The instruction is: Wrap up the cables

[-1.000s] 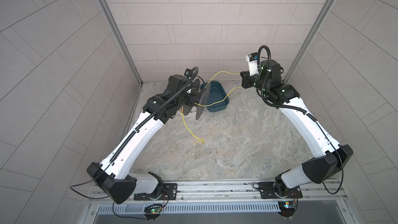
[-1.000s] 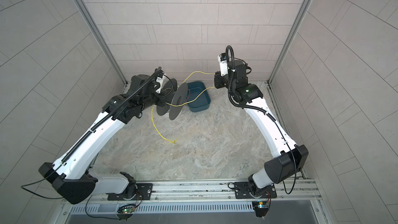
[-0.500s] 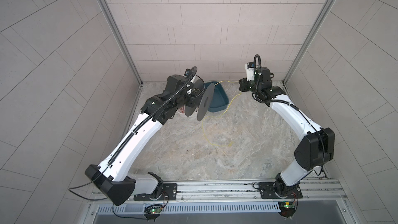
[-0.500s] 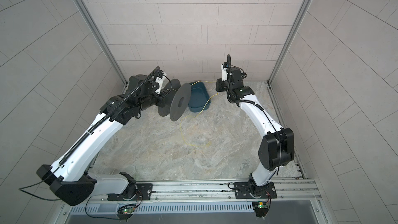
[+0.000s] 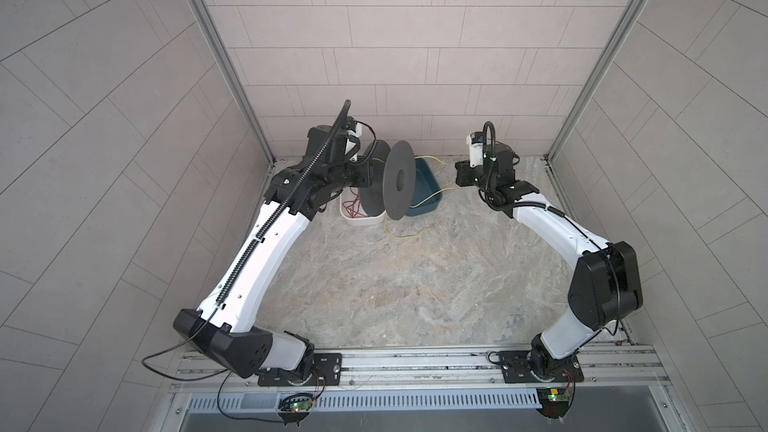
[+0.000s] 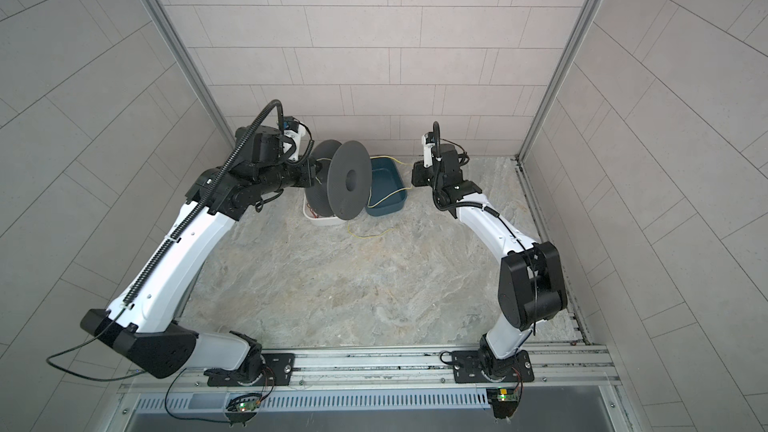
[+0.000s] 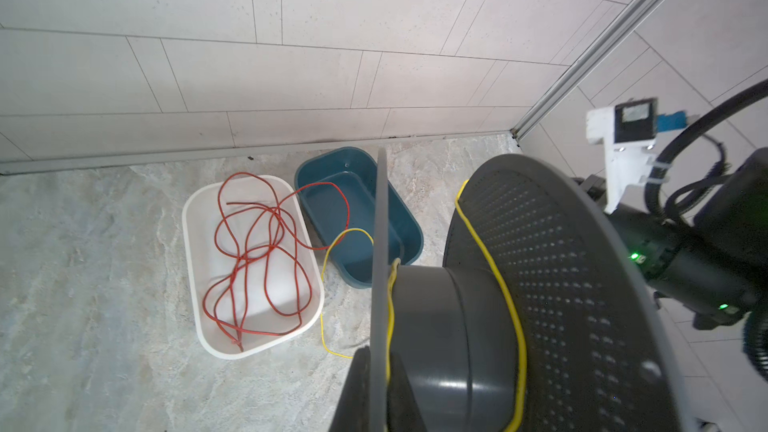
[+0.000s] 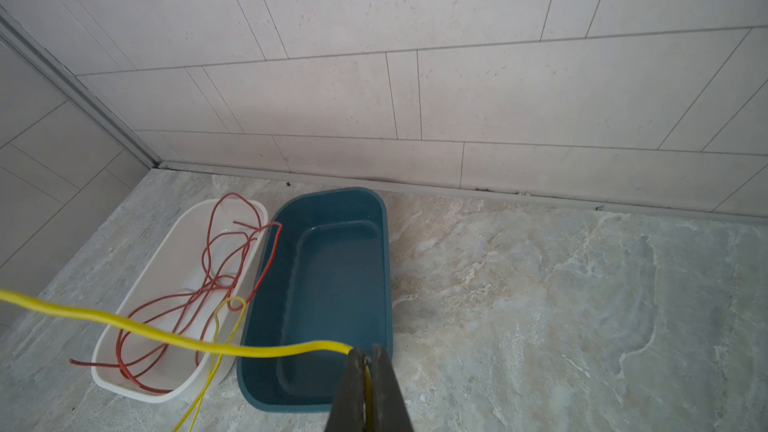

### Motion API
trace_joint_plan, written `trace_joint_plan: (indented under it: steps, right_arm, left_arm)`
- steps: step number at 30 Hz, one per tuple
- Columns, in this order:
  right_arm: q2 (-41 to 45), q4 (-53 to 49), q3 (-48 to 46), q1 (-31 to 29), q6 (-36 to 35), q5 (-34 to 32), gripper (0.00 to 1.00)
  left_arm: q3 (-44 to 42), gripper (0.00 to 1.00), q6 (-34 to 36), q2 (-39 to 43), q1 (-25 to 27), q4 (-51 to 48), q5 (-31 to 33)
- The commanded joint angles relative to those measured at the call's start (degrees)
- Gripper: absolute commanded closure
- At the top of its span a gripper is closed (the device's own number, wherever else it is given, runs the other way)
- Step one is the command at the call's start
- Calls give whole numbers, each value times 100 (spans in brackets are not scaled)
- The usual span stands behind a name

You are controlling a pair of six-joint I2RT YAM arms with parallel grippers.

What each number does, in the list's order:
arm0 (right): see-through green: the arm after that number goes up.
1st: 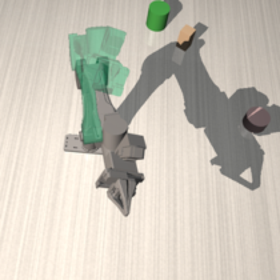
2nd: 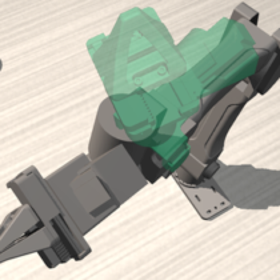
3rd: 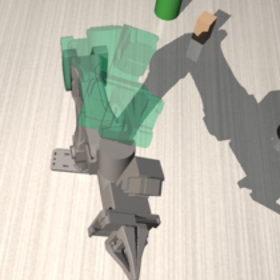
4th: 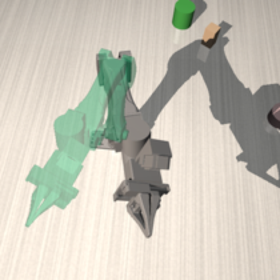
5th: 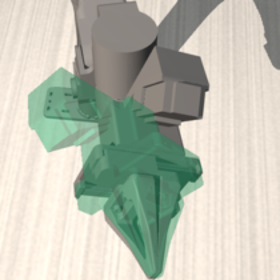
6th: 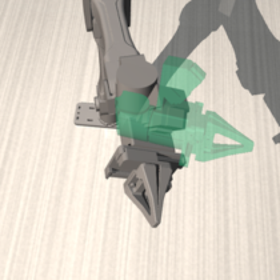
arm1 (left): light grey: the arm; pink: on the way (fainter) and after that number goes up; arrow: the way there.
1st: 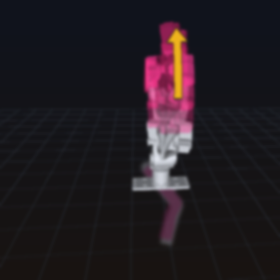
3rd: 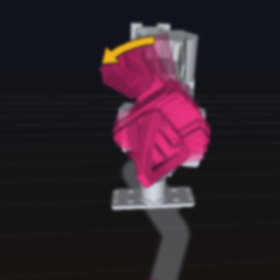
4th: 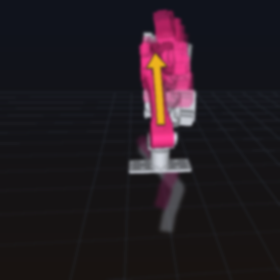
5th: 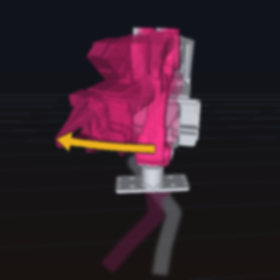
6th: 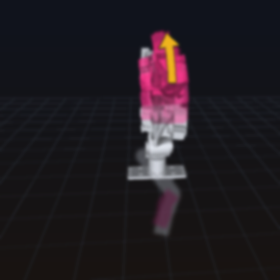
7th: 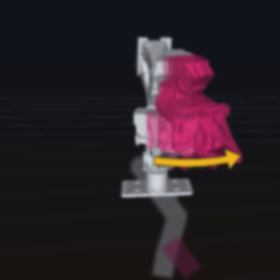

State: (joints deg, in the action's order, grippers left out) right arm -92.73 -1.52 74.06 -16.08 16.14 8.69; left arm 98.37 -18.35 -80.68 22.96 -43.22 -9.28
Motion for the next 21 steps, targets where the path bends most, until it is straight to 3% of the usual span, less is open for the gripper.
trace_joint_plan:
  steps: [1, 10, 21]
  right_arm:
    - [379, -140, -534, -69, 51, -677, 100]
    - [1442, 369, -1996, -1129, 266, -1197, 100]
    - [1830, 836, -2552, -2564, 162, -1726, 100]
  left_arm:
    - [274, 100, -723, 289, -251, 635, -85]
    - [-119, 100, -1363, 365, -275, 1273, -106]
    - [-635, 100, -2003, 482, -276, 2057, 302]
